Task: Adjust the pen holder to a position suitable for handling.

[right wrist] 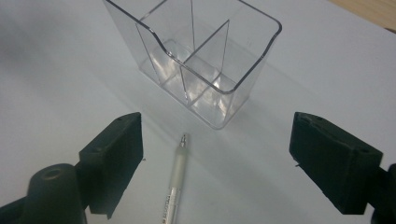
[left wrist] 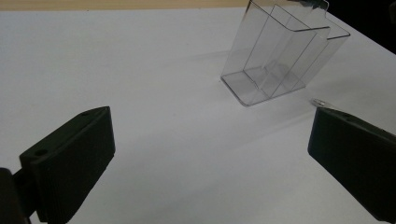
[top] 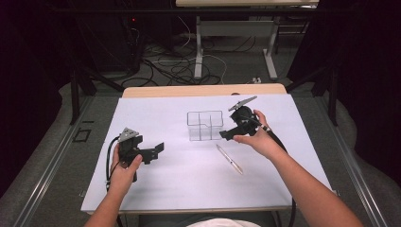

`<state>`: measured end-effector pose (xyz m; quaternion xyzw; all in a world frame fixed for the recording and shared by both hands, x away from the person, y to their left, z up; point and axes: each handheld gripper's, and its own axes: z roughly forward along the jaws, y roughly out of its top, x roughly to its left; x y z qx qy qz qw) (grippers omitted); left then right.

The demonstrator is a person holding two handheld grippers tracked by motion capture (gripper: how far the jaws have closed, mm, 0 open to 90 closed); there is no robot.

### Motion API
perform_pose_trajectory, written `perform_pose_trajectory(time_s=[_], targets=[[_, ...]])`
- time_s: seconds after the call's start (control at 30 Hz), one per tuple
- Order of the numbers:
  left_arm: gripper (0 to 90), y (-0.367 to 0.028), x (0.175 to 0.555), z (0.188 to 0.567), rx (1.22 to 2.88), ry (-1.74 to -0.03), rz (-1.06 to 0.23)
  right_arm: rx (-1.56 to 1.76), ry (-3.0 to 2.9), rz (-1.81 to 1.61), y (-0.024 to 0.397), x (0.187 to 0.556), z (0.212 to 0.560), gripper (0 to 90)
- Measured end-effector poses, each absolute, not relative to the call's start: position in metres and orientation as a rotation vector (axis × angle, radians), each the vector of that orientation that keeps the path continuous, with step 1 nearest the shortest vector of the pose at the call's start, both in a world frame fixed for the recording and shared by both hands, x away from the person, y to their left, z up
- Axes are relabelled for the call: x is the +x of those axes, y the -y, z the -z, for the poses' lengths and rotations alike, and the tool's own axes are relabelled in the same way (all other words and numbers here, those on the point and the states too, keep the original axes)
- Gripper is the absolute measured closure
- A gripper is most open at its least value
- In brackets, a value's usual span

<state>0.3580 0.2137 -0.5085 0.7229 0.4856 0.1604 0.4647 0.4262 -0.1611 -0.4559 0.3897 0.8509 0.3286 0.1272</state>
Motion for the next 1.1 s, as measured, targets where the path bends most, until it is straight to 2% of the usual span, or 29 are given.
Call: perform_pose_trajectory(time_s=[0.13,0.37,0.7,0.97,1.1], targets=[[0.6,-0.214,0.358,0.508,1.769,-1.183,-0.394,1.145,-2.482,-0.882,0.160,0.426,0.462,20.4],[0.6,-0.215,0.357,0.509,1.755,-1.193,-0.392,1.252,-2.521,-0.777,0.155,0.427,0.477,31.1],[0.6,-0.213,0.357,0.509,1.766,-1.193,-0.393,1.298,-2.603,-0.645,0.147,0.428,0.487,34.4],[0.6,-0.213,0.357,0.509,1.777,-1.188,-0.388,1.300,-2.588,-0.723,0.137,0.425,0.498,38.2],[0.6,-0.213,0.357,0.509,1.770,-1.191,-0.393,1.352,-2.629,-0.671,0.137,0.425,0.500,47.2]])
